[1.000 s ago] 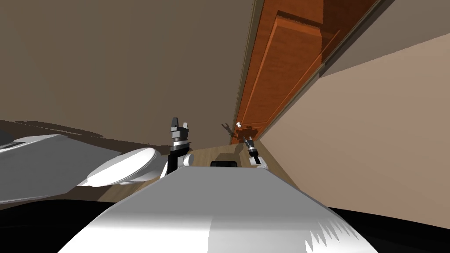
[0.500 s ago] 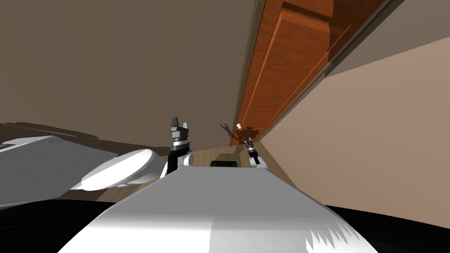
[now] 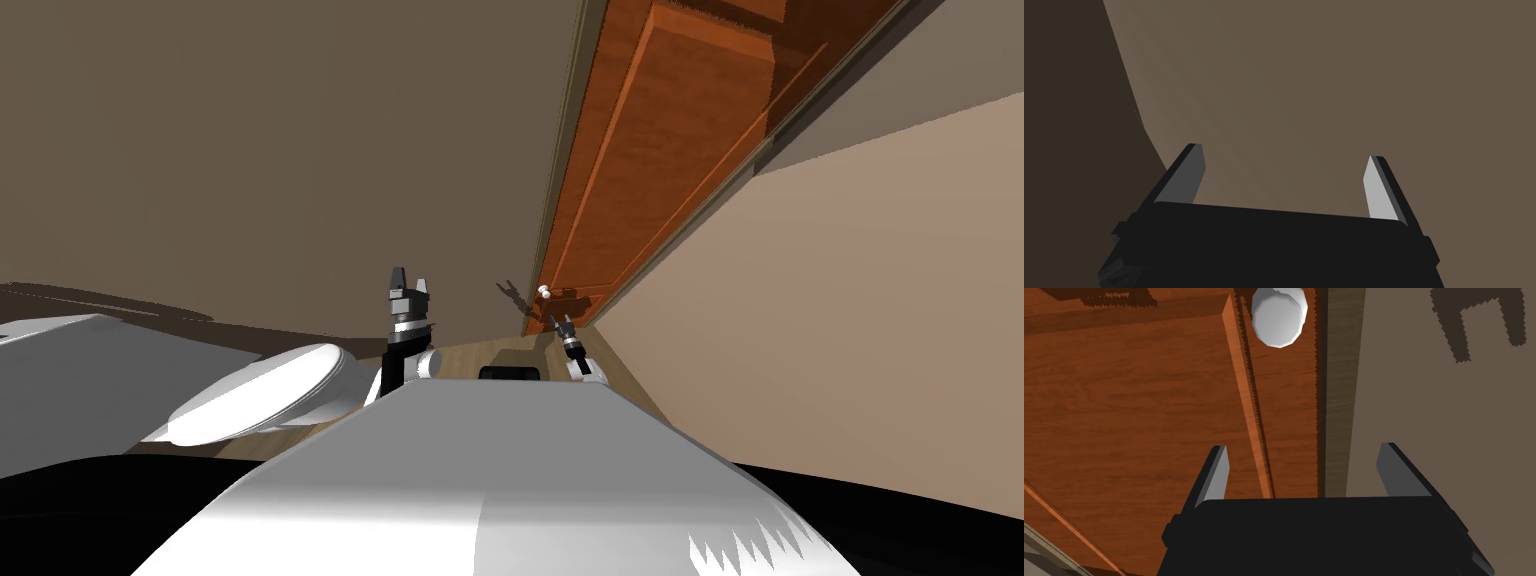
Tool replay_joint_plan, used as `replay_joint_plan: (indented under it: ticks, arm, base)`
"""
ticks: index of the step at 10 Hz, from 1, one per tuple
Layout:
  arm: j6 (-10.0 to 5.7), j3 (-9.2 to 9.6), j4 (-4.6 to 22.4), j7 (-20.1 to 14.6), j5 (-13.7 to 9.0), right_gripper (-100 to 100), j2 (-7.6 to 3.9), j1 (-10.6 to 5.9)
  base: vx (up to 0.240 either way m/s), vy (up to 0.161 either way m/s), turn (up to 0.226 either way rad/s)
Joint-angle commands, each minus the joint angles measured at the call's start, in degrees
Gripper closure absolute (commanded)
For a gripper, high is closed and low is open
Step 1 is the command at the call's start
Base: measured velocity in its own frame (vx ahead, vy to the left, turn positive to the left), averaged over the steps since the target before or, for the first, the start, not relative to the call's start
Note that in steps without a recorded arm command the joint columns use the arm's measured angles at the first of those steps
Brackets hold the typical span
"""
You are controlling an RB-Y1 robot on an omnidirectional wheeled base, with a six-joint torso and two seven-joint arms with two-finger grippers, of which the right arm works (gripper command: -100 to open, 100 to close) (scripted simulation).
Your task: Pull the door open
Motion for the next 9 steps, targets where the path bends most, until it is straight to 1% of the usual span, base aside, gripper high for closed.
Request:
replay_joint_plan:
  ticks: [1,3,5,6,7,9]
  arm:
    - [-0.66,-0.20,1.97,1.21,0.58,-100,-0.06,-0.71]
    - [-1.57,-0.49,4.98,2.91,1.50,-100,-0.22,-1.78]
    - [-2.67,-0.85,8.58,4.94,2.61,-100,-0.39,-3.06]
    - [-2.83,-0.90,8.69,4.41,2.15,-100,-0.51,-3.29]
    - [-3.05,-0.93,8.78,4.86,1.18,-100,-0.92,-2.81]
    - [-3.13,-0.95,8.68,5.11,0.16,-100,-1.30,-2.27]
  base:
    - [0.104,-0.025,0.017]
    - [0.100,-0.029,0.020]
    - [0.141,-0.035,0.020]
    - [0.069,-0.017,0.008]
    - [0.118,0.041,0.147]
    - [0.190,0.070,0.104]
